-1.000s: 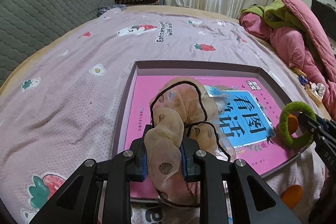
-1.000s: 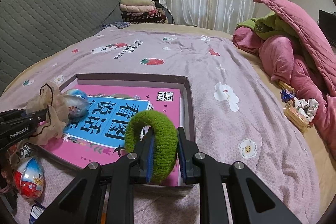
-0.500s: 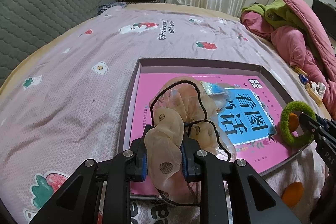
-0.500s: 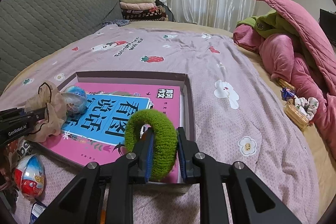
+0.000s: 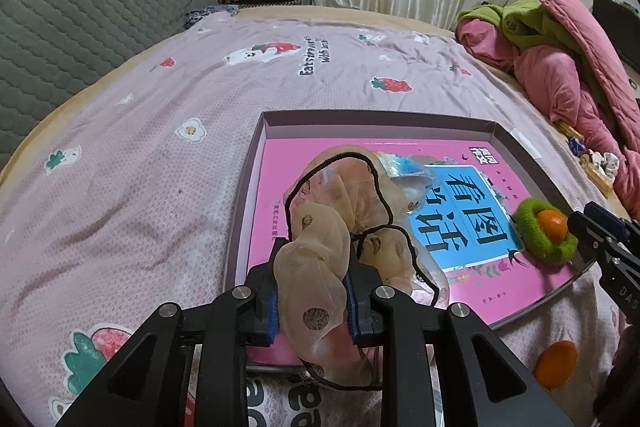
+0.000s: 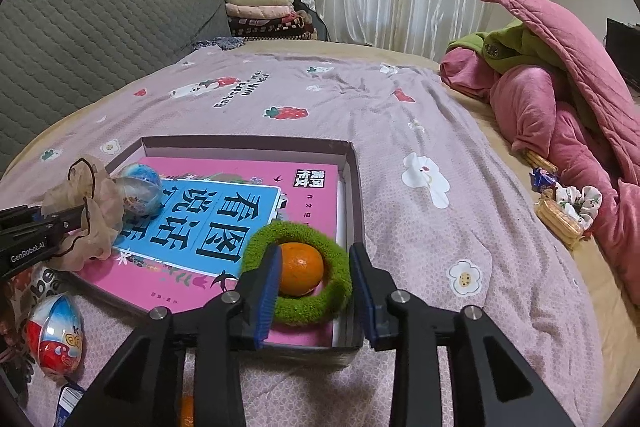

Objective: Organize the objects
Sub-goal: 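Lower the green ring around the tangerine in the tray and open the right tool, then lower the pouch onto the book and open the left tool while the right tool withdraws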

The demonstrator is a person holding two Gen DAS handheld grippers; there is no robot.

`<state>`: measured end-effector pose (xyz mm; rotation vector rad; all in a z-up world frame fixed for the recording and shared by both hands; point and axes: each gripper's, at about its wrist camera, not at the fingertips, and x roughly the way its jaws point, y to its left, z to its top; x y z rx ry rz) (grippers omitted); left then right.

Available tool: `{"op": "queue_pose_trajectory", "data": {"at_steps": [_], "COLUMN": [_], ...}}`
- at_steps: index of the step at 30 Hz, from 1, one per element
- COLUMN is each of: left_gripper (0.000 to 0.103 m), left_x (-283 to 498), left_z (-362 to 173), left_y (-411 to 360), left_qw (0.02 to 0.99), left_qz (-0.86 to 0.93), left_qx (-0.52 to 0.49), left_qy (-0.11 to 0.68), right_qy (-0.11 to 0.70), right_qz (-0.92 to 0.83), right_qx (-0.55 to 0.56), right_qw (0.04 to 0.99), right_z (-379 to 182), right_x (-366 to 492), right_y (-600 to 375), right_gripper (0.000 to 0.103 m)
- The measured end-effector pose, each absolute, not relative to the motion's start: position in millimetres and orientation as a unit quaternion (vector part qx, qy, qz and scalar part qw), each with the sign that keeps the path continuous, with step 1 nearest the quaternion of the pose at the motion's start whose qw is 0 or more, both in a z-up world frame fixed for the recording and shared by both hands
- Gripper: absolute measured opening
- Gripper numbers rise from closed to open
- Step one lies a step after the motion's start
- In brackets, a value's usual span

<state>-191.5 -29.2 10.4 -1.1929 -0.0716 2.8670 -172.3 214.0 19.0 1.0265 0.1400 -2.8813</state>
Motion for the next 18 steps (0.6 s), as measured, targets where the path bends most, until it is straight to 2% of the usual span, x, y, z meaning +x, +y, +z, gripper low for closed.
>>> {"op": "queue_pose_trajectory", "data": {"at_steps": [7, 14, 18], "left_gripper": [0.027, 0.035, 0.036], "left_x": [-190.4, -187.3, -184.2], "left_z": [11.7, 15.2, 19.2], "left_y": [-31.2, -33.1, -33.1], "left_qw": [0.021, 0.028, 0.023], "left_qz": [0.922, 0.922, 0.926], "left_qx": [-0.387, -0.385, -0.373], "left_qy": [-0.029, -0.042, -0.040], "right_qy": [0.045, 0.044, 0.045], "right_qz": [-0.942, -0.944, -0.944], "right_qx": [0.329, 0.325, 0.324], "right_qw": [0.039, 0.039, 0.039], "right_z": [22.4, 25.1, 25.8], "right_x": [-169.9, -168.0, -167.7], "right_y": [215.8, 215.7, 215.4], "right_gripper": [0.042, 0.043, 0.043]}}
